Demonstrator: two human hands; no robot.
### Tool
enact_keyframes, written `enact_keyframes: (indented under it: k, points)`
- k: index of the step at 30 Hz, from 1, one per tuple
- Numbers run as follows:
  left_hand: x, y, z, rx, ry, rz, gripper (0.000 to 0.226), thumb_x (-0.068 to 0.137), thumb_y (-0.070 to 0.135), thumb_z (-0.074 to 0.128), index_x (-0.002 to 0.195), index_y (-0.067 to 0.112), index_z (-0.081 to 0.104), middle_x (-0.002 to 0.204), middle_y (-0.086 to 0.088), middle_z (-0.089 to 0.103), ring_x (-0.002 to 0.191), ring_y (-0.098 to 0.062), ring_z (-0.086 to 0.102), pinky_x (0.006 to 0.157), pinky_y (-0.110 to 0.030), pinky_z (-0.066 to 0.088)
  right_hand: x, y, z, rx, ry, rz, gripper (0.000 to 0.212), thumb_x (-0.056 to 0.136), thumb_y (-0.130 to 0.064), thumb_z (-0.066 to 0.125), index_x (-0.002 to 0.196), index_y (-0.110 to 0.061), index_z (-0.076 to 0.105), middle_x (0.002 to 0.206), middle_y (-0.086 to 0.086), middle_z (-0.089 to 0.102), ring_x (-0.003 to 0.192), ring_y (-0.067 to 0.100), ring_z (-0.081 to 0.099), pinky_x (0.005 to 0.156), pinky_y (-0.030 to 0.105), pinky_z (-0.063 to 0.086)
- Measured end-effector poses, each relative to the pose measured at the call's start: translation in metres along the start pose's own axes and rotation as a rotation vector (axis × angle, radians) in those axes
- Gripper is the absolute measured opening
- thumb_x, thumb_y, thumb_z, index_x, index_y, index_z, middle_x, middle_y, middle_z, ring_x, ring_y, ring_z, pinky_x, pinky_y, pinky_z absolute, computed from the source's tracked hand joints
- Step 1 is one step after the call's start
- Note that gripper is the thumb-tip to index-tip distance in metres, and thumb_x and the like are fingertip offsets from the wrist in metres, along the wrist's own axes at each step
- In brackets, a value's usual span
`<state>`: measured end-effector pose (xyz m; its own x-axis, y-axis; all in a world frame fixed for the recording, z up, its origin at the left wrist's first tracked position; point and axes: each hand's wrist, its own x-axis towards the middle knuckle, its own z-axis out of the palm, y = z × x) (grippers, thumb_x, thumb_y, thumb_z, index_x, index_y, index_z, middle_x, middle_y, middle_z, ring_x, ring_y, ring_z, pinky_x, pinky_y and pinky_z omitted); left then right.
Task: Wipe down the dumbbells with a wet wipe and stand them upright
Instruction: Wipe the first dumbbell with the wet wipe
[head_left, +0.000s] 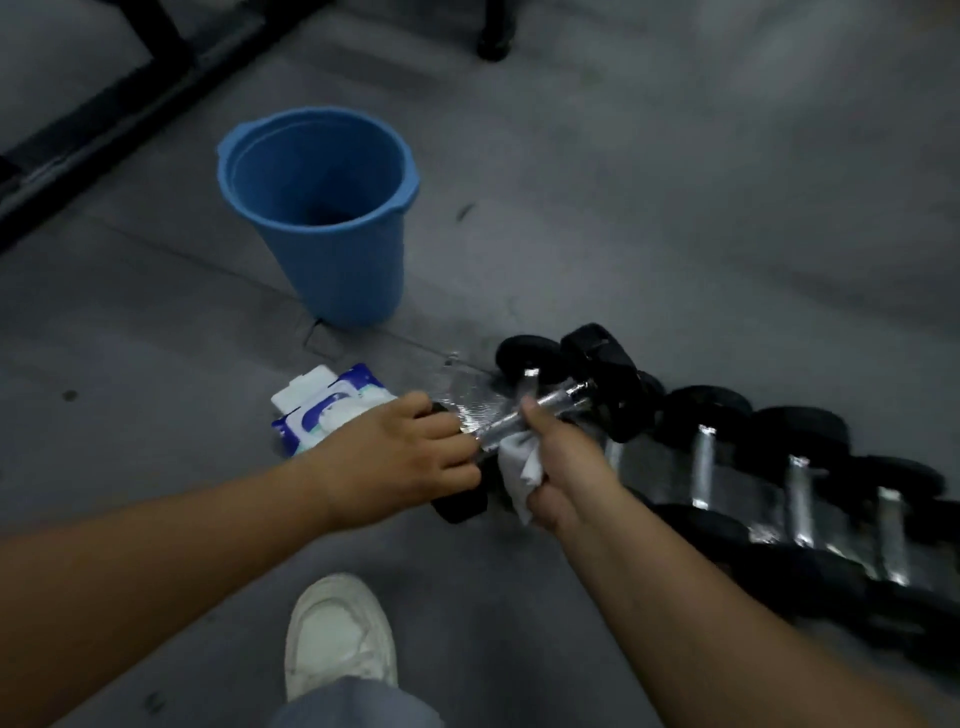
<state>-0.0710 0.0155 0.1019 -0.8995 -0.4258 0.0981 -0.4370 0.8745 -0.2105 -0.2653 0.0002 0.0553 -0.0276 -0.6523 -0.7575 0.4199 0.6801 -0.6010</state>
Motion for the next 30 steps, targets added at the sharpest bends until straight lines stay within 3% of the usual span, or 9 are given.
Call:
enact_keyframes:
  k: [2, 3, 5, 9, 13, 18, 23, 27, 30]
  points:
    - [0.024, 0.01, -0.022, 0.085, 0.033, 0.087, 0.028, 0.075, 0.003, 0.052, 0.091, 0.026, 0.052, 0.088, 0.003, 0.057, 0.079, -0.02, 0.057, 0.071, -0.034, 0.036, -0.026, -0.009, -0.031, 0.069, 0.009, -0.035, 0.031, 0.086, -0.036, 0.066, 0.104, -0.011, 0.062, 0.095, 0.012, 0.068, 0.085, 0.025, 0.066, 0.082, 0.038, 0.056]
    - [0.036, 0.017, -0.033, 0.124, 0.046, 0.126, 0.028, 0.075, 0.004, 0.053, 0.091, 0.027, 0.052, 0.088, 0.003, 0.057, 0.079, -0.02, 0.057, 0.071, -0.033, 0.033, -0.041, -0.013, -0.044, 0.14, -0.002, -0.005, 0.024, 0.088, -0.037, 0.065, 0.097, -0.015, 0.061, 0.087, 0.009, 0.066, 0.082, 0.019, 0.064, 0.08, 0.03, 0.054]
    - [0.057, 0.032, -0.056, 0.173, 0.057, 0.195, 0.028, 0.074, 0.004, 0.056, 0.091, 0.027, 0.053, 0.088, 0.002, 0.056, 0.079, -0.021, 0.057, 0.072, -0.034, 0.031, -0.07, -0.016, -0.067, 0.322, -0.024, 0.096, 0.023, 0.089, -0.04, 0.062, 0.079, -0.022, 0.051, 0.066, -0.002, 0.055, 0.07, 0.005, 0.054, 0.069, 0.016, 0.043]
    - [0.094, 0.067, -0.078, 0.164, 0.023, 0.355, 0.026, 0.077, 0.005, 0.054, 0.093, 0.025, 0.051, 0.089, 0.0, 0.056, 0.078, -0.024, 0.056, 0.073, -0.037, 0.039, -0.122, -0.009, -0.11, 0.511, -0.034, 0.139, 0.039, 0.098, -0.043, 0.049, 0.069, -0.017, 0.046, 0.05, -0.002, 0.052, 0.045, 0.009, 0.058, 0.047, 0.016, 0.048]
    - [0.12, 0.113, -0.056, 0.131, -0.043, 0.432, 0.024, 0.079, 0.007, 0.048, 0.092, 0.027, 0.053, 0.09, 0.001, 0.057, 0.079, -0.022, 0.056, 0.074, -0.036, 0.04, -0.132, 0.023, -0.162, 0.46, 0.111, 0.072, 0.022, 0.099, -0.03, 0.051, 0.087, -0.013, 0.056, 0.076, 0.003, 0.067, 0.064, 0.015, 0.066, 0.061, 0.027, 0.054]
    - [0.127, 0.168, 0.011, 0.004, -0.159, 0.377, 0.019, 0.083, 0.012, 0.059, 0.09, 0.028, 0.053, 0.089, 0.003, 0.057, 0.081, -0.022, 0.056, 0.072, -0.035, 0.041, -0.097, 0.07, -0.203, 0.598, 0.309, 0.235, 0.033, 0.099, -0.028, 0.051, 0.074, -0.007, 0.049, 0.04, 0.0, 0.056, 0.033, 0.01, 0.056, 0.044, 0.023, 0.046]
    - [0.12, 0.196, 0.06, -0.119, -0.207, 0.291, 0.013, 0.087, 0.014, 0.053, 0.088, 0.027, 0.054, 0.087, 0.004, 0.058, 0.083, -0.02, 0.058, 0.07, -0.034, 0.038, -0.06, 0.116, -0.235, 0.477, 0.315, 0.278, 0.019, 0.096, -0.03, 0.056, 0.09, -0.012, 0.056, 0.087, 0.007, 0.065, 0.076, 0.021, 0.064, 0.073, 0.035, 0.052]
    - [0.107, 0.216, 0.078, -0.261, -0.292, 0.114, 0.037, 0.087, 0.018, 0.042, 0.117, 0.023, 0.063, 0.122, -0.002, 0.064, 0.117, -0.024, 0.06, 0.088, -0.038, 0.048, -0.05, 0.13, -0.241, 0.418, 0.341, 0.317, 0.02, 0.093, -0.032, 0.059, 0.094, -0.012, 0.058, 0.091, 0.007, 0.063, 0.08, 0.021, 0.063, 0.075, 0.035, 0.052]
    - [0.105, 0.229, 0.072, -0.362, -0.556, -0.094, 0.08, 0.088, 0.024, 0.054, 0.157, 0.014, 0.015, 0.164, -0.014, 0.009, 0.151, -0.029, 0.012, 0.121, -0.045, 0.019, -0.047, 0.128, -0.239, 0.489, 0.357, 0.358, 0.029, 0.088, -0.036, 0.064, 0.09, -0.008, 0.059, 0.083, 0.006, 0.063, 0.074, 0.019, 0.064, 0.073, 0.03, 0.051]
